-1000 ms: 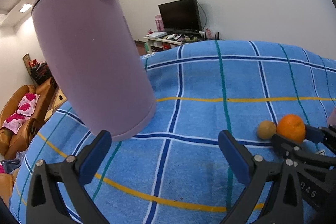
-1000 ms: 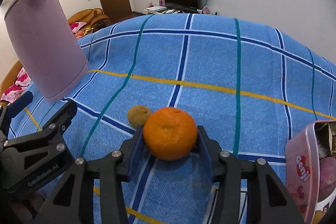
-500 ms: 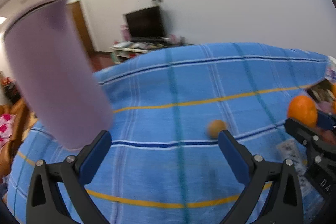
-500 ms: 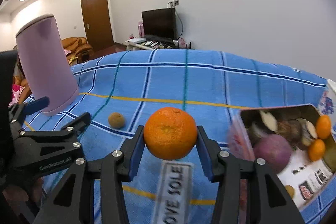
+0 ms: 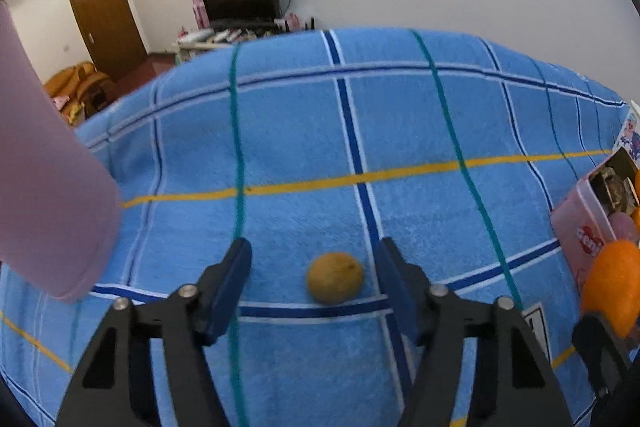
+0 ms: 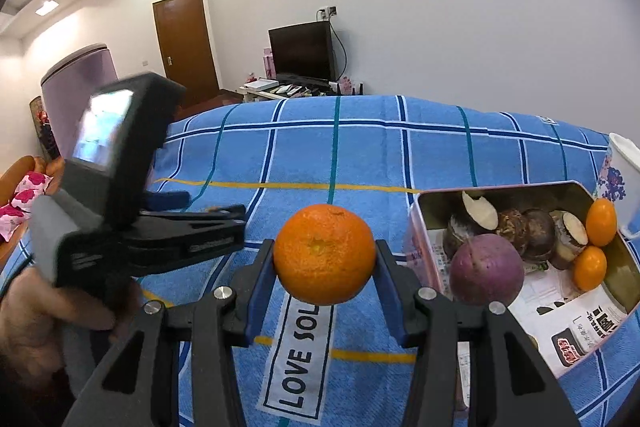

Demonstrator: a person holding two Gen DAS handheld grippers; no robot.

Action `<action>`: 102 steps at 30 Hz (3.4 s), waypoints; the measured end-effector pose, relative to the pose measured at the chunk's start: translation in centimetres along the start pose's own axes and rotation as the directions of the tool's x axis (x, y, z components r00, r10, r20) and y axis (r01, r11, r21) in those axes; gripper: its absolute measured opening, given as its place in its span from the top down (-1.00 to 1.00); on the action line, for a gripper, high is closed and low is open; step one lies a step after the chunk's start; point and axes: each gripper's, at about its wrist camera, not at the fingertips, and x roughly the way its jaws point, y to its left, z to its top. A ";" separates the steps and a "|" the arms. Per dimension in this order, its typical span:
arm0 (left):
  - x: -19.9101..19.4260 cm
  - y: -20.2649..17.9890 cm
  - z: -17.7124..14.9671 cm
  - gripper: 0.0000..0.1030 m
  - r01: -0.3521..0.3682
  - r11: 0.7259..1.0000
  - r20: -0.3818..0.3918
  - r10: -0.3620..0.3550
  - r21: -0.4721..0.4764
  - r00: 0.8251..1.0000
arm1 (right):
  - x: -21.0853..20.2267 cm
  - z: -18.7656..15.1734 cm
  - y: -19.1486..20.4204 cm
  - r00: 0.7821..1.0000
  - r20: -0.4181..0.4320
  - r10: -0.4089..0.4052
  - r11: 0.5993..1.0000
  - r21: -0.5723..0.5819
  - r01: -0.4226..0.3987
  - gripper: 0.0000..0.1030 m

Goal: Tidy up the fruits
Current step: 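Grasp the last orange with the right tool while the left tool grasps a small brown fruit, then carry the orange and small brown fruit over the tin box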

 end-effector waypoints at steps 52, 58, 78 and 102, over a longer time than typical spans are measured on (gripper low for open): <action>-12.1 -8.9 -5.6 0.44 -0.029 0.998 0.333 0.048 -0.062 0.942 | -5.7 -1.0 -7.4 0.976 0.156 -0.150 0.987 -0.029 0.157 0.04; -12.7 -11.5 -5.6 0.44 -0.007 0.999 0.346 0.019 -0.034 0.938 | -6.5 -1.3 -9.8 0.971 0.159 -0.181 0.983 -0.014 0.185 0.04; -12.8 -18.7 -4.1 0.44 0.043 0.998 0.367 -0.057 0.046 0.928 | -7.7 -1.0 -17.6 0.945 0.148 -0.291 0.957 0.057 0.286 0.04; -9.7 -23.5 -2.8 0.44 0.100 0.991 0.310 -0.123 0.088 0.943 | -5.3 -0.3 -20.3 0.957 0.047 -0.288 0.958 0.016 0.287 0.04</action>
